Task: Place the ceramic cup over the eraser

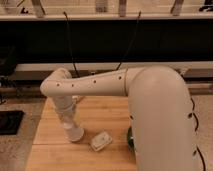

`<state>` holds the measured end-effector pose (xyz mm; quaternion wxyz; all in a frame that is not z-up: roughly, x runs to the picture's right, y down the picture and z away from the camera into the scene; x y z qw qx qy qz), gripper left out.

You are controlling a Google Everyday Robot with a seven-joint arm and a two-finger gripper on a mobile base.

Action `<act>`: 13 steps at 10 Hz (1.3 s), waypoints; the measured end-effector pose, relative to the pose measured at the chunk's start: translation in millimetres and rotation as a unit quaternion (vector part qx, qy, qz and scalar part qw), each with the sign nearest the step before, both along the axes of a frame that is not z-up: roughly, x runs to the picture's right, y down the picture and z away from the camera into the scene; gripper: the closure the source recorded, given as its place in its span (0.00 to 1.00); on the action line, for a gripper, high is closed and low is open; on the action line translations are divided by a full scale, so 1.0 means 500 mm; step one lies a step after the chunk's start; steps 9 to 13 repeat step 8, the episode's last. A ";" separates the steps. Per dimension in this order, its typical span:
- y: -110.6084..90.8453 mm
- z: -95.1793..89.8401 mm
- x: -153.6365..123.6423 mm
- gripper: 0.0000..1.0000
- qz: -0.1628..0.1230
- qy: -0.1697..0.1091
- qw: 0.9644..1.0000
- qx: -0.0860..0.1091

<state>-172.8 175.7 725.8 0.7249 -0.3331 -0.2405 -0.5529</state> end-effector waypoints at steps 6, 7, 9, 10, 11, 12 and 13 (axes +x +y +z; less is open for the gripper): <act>-0.041 -0.009 0.029 0.20 0.031 -0.013 0.999 -0.002; -0.053 -0.017 0.031 0.22 0.035 -0.014 0.999 -0.001; -0.052 -0.019 0.027 0.26 0.031 -0.012 0.999 -0.003; -0.052 -0.019 0.027 0.26 0.031 -0.012 0.999 -0.003; -0.052 -0.019 0.027 0.26 0.031 -0.012 0.999 -0.003; -0.052 -0.019 0.027 0.26 0.031 -0.012 0.999 -0.003; -0.052 -0.019 0.027 0.26 0.031 -0.012 0.999 -0.003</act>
